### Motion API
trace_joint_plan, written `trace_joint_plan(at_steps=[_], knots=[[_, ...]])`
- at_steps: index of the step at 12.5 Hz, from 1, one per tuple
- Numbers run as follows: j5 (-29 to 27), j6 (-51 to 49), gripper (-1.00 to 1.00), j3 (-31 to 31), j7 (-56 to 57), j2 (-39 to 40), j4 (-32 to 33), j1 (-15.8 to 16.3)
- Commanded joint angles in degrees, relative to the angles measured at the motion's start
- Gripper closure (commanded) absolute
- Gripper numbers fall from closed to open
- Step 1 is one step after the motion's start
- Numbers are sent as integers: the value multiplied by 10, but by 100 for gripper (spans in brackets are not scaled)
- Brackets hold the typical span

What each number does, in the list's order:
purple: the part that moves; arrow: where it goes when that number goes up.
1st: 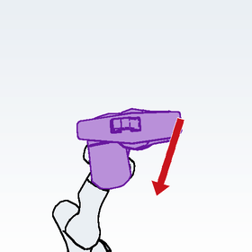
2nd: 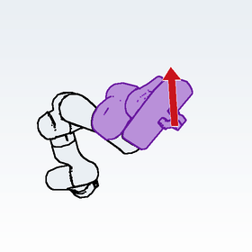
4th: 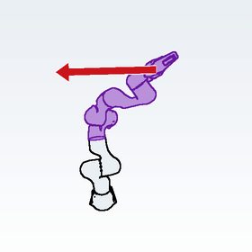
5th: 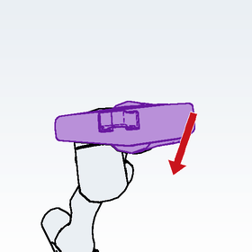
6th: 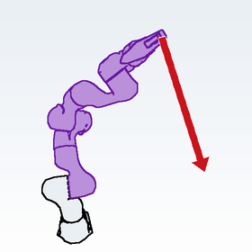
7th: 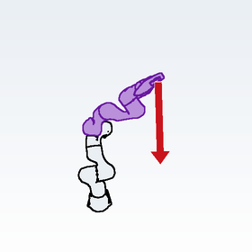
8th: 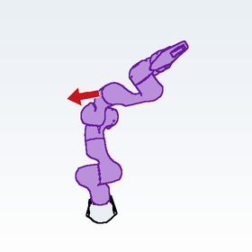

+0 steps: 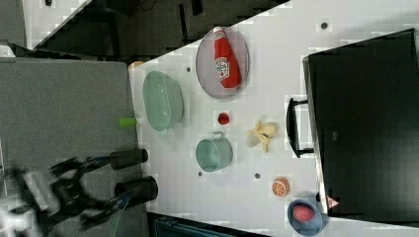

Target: Pick banana from table and place on oven.

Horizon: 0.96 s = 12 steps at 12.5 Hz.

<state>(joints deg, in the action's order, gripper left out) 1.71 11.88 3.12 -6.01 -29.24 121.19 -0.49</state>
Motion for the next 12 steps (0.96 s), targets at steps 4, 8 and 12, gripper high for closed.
trace_joint_plan(at_steps=[4, 8, 12], knots=[[0, 170, -100, -4, -31, 150, 127, -2], [0, 312, -100, 1, -30, 251, 171, -3], [0, 415, -100, 12, -29, 348, 185, -3]])
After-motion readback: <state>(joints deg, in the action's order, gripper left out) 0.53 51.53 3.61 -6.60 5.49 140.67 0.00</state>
